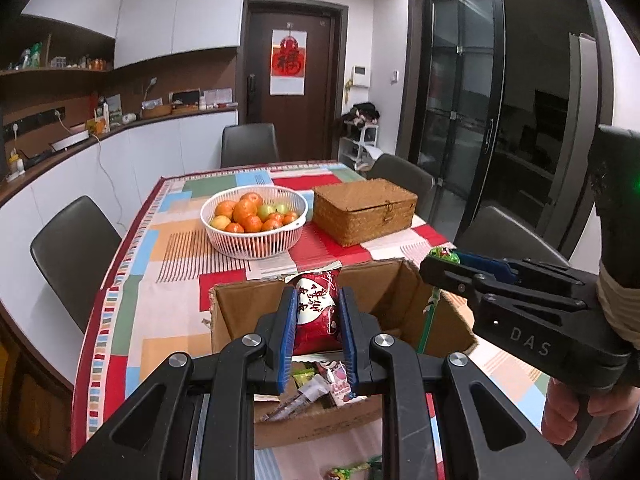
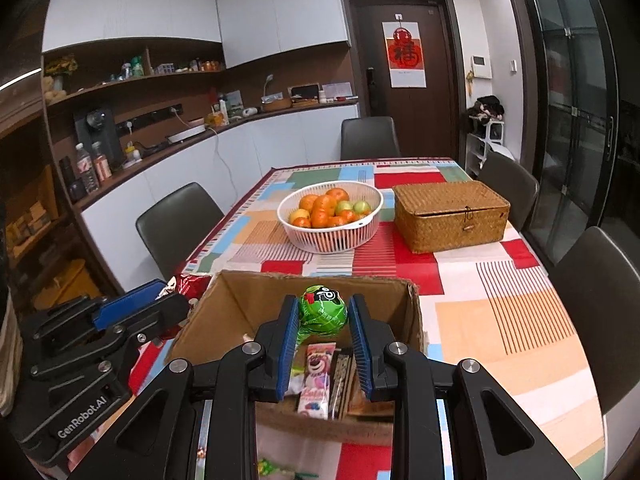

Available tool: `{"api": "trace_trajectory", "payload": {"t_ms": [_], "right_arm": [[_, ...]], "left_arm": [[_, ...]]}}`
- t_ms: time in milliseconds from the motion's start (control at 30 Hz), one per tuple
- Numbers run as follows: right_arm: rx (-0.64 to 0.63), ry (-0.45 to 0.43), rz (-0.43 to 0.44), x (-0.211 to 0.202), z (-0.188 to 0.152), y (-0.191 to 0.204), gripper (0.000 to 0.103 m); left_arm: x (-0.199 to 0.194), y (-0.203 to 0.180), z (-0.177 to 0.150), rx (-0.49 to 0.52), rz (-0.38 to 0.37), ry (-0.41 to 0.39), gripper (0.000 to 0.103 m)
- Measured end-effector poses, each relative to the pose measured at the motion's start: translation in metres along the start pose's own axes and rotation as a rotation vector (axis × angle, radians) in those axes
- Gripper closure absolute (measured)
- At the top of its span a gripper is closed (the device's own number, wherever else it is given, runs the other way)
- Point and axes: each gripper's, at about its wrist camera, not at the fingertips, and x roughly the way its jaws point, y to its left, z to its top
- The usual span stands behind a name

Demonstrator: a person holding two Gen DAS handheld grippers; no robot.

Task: Organize snacks
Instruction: 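Move both tools back from the box to the remaining snacks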

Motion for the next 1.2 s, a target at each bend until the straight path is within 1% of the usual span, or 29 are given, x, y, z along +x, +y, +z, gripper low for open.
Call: {"api": "trace_trajectory", "payload": {"t_ms": [67,133,167,233,367,467,633,700,800,867,1067,1200], "right_arm": [[0.001,0.003,-0.002,0.009,0.003,-0.002,0.076],[-0.006,0.004,-0.008,0.014,0.004,-0.003,0.074],[-0.017,0.006,-0.019,0.019,0.004,-0.003,0.064],[-0.027,0.010,-0.035,0.022,0.004,-0.002,0.050],[-0.033,-0.010,-0.041,0.014,-0.004,-0.001,0.050],[-0.055,-0.020,-0.029,0.001,-0.014,0.007,0.050],[-0.115,-0.011,0.021,-0.022,-0.035,0.031,0.050],[-0.126,0.015,0.061,-0.027,-0.044,0.039,0.050],[-0.150,0.051,0.089,-0.031,-0.057,0.048,0.050],[-0.170,0.070,0.091,-0.031,-0.065,0.053,0.050],[-0.219,0.190,0.129,-0.019,-0.094,0.067,0.050],[-0.265,0.256,0.139,-0.011,-0.117,0.073,0.050]], "left_arm": [[0.007,0.002,0.001,0.004,0.005,0.012,0.081],[0.012,0.003,0.003,0.009,0.036,0.022,0.071],[0.011,0.004,0.002,0.011,0.045,0.024,0.065],[0.006,0.006,-0.001,0.020,0.059,0.018,0.064],[-0.014,0.006,-0.014,0.034,0.084,0.006,0.061],[-0.030,0.007,-0.024,0.040,0.086,0.018,0.060],[-0.053,0.008,-0.035,0.031,0.094,0.057,0.057],[-0.064,0.008,-0.042,0.033,0.107,0.055,0.056],[-0.076,0.009,-0.054,0.040,0.133,0.052,0.054],[-0.081,0.011,-0.063,0.037,0.144,0.060,0.053],[-0.084,0.020,-0.095,0.010,0.158,0.123,0.053],[-0.080,0.024,-0.122,-0.015,0.157,0.186,0.053]]}}
